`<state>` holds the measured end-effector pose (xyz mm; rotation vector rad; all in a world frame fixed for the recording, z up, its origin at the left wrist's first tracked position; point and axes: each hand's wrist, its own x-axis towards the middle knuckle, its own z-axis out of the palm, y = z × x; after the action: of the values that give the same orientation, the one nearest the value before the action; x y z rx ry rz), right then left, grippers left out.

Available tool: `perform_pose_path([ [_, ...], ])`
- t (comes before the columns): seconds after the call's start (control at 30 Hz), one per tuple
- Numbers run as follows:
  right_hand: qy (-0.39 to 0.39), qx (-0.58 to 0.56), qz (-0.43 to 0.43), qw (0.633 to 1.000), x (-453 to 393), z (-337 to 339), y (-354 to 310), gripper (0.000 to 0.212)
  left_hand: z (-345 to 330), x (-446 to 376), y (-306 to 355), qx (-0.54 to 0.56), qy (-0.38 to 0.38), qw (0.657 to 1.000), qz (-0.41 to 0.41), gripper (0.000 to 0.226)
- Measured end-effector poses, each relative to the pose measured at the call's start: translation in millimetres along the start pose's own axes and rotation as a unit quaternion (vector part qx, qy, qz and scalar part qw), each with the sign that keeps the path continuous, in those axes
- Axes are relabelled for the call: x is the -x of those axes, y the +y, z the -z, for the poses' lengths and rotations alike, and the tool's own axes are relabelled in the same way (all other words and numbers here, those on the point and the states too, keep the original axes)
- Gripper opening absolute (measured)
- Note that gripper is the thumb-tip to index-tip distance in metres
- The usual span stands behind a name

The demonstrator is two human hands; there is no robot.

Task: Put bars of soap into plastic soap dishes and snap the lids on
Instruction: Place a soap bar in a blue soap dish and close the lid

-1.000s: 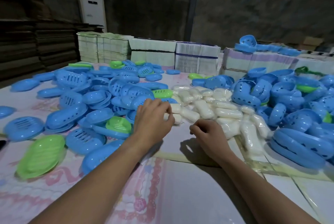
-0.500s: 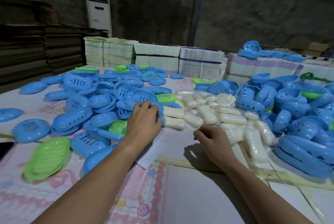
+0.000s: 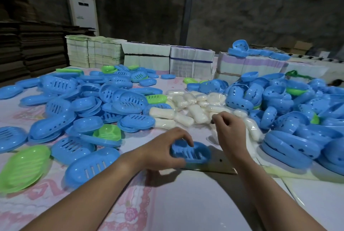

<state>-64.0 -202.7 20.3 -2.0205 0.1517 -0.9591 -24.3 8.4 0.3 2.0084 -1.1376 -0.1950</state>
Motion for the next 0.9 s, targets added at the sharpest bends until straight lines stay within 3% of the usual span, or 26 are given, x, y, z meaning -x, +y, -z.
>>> perform_pose_path([
  [0.13, -0.036, 0.141, -0.002, 0.989, -10.0, 11.4, 12.8, 0.026, -7.9, 1.4, -1.9, -0.001, -0.027, 0.999, 0.028, 0.059],
  [0.27, -0.101, 0.381, -0.042, 0.918, -13.0, 19.1, 21.6, 0.020, -7.0, 1.6, -2.6, 0.003, -0.024, 0.999, 0.037, 0.058],
  [0.4, -0.176, 0.461, -0.041, 0.869, -7.0, 20.9, 22.6, 0.034, -9.4, 0.6, -3.8, 0.000, -0.020, 0.999, 0.040, 0.058],
  [0.5, -0.219, 0.470, -0.050, 0.854, -3.6, 14.1, 20.1, 0.035, -10.6, -0.3, -5.3, -0.002, -0.023, 0.999, 0.047, 0.058],
  [0.7, -0.194, 0.430, -0.052, 0.880, -5.3, 21.8, 20.3, 0.021, -10.3, -2.3, -9.7, -0.027, -0.021, 0.997, 0.063, 0.064],
  [0.9, -0.085, 0.273, -0.031, 0.958, -11.8, 31.5, 4.8, 0.008, -12.1, -3.9, -12.4, -0.013, 0.019, 0.997, 0.073, 0.071],
])
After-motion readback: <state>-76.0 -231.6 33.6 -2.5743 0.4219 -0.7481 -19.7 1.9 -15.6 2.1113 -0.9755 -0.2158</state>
